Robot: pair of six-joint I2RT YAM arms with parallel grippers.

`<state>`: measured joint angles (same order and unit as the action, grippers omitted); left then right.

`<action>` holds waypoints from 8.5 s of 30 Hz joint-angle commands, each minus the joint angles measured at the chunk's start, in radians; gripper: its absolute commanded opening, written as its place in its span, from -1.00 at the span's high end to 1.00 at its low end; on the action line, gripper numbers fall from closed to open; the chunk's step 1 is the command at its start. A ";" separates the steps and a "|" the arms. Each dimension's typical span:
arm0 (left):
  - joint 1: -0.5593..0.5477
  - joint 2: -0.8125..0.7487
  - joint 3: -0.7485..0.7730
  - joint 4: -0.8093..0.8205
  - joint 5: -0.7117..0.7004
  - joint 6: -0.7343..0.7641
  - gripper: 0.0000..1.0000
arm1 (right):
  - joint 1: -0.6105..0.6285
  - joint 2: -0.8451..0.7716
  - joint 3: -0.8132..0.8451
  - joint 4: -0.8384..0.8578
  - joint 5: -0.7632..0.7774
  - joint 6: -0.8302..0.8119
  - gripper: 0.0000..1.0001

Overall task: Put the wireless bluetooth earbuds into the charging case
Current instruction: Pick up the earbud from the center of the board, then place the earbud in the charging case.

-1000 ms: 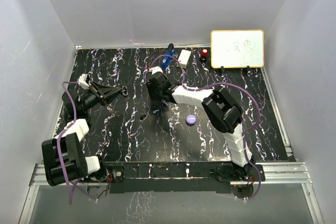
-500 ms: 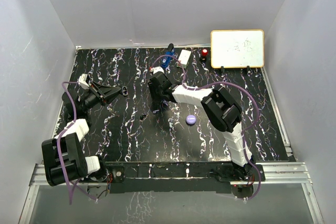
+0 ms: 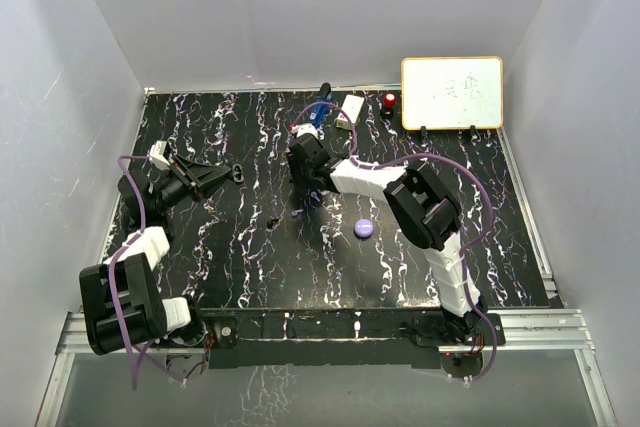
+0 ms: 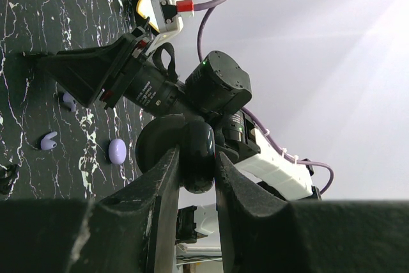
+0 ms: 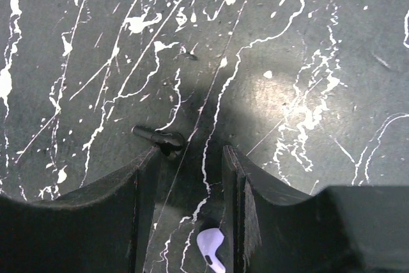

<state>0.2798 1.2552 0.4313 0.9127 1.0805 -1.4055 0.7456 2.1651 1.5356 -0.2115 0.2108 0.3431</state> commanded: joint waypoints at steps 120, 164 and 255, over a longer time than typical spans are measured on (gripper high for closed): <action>-0.021 0.008 0.041 0.030 0.027 -0.017 1.00 | -0.002 -0.196 0.034 0.071 -0.117 -0.090 0.83; -0.362 0.223 0.071 0.439 -0.066 -0.262 1.00 | -0.010 -0.717 -0.681 1.066 -0.554 -0.181 1.00; -0.430 0.173 0.086 0.362 -0.114 -0.247 1.00 | -0.022 -0.499 -0.754 1.509 -0.578 -0.273 1.00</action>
<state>-0.1463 1.4773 0.5068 1.2541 0.9642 -1.6592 0.7284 1.6520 0.7444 1.2282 -0.3656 0.0795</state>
